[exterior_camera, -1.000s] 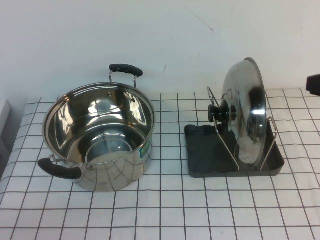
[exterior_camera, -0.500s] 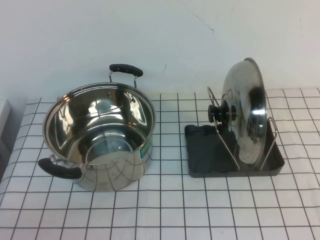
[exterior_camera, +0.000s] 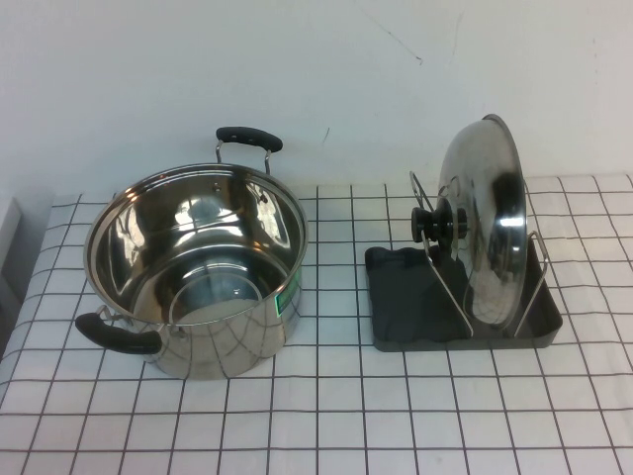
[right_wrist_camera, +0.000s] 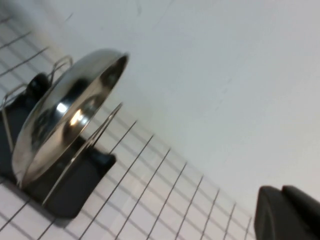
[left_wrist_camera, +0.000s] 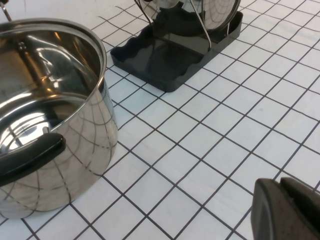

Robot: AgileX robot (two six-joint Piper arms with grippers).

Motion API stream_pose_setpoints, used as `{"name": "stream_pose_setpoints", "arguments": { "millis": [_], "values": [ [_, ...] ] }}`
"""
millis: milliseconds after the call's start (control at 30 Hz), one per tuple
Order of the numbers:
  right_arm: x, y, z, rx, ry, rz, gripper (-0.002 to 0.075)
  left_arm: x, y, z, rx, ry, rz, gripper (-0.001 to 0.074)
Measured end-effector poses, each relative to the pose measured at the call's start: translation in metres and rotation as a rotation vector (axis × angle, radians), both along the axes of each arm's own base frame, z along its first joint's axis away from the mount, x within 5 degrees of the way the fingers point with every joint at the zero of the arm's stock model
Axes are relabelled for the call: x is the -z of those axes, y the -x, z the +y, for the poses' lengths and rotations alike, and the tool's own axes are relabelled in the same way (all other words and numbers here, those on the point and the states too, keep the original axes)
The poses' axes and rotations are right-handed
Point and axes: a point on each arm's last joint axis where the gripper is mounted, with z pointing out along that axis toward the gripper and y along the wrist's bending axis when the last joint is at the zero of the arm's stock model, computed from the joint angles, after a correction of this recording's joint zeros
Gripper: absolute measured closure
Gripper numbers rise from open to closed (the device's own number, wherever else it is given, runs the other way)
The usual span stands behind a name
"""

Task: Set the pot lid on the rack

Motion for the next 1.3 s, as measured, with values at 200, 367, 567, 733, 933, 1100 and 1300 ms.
{"name": "stream_pose_setpoints", "arguments": {
  "millis": [200,367,567,733,933,1100,1300],
  "values": [
    [0.018,0.038,-0.002,0.019,0.002,-0.157,0.0726,0.0,0.0,0.0,0.0,0.001,0.001,0.0737],
    [0.065,0.048,-0.003,0.025,0.0,-0.113,0.0726,0.001,-0.002,-0.001,-0.011,0.03,-0.028,0.0736],
    [0.11,0.064,-0.003,0.028,-0.014,-0.087,0.0726,0.015,-0.014,-0.002,-0.085,0.194,-0.209,0.0737],
    [0.139,0.07,-0.003,0.053,-0.072,-0.045,0.0727,0.026,-0.015,0.0,-0.113,0.242,-0.264,0.0736],
    [0.158,0.068,-0.003,0.061,-0.081,0.003,0.0727,0.026,-0.016,0.0,-0.115,0.248,-0.282,0.0737],
    [0.159,0.069,-0.002,0.058,-0.106,0.016,0.0727,0.026,-0.016,0.0,-0.113,0.241,-0.287,0.0737],
    [0.161,0.071,0.003,0.034,-0.184,0.065,0.0727,0.027,-0.016,0.0,-0.111,0.235,-0.279,0.0737]
  ]
}}
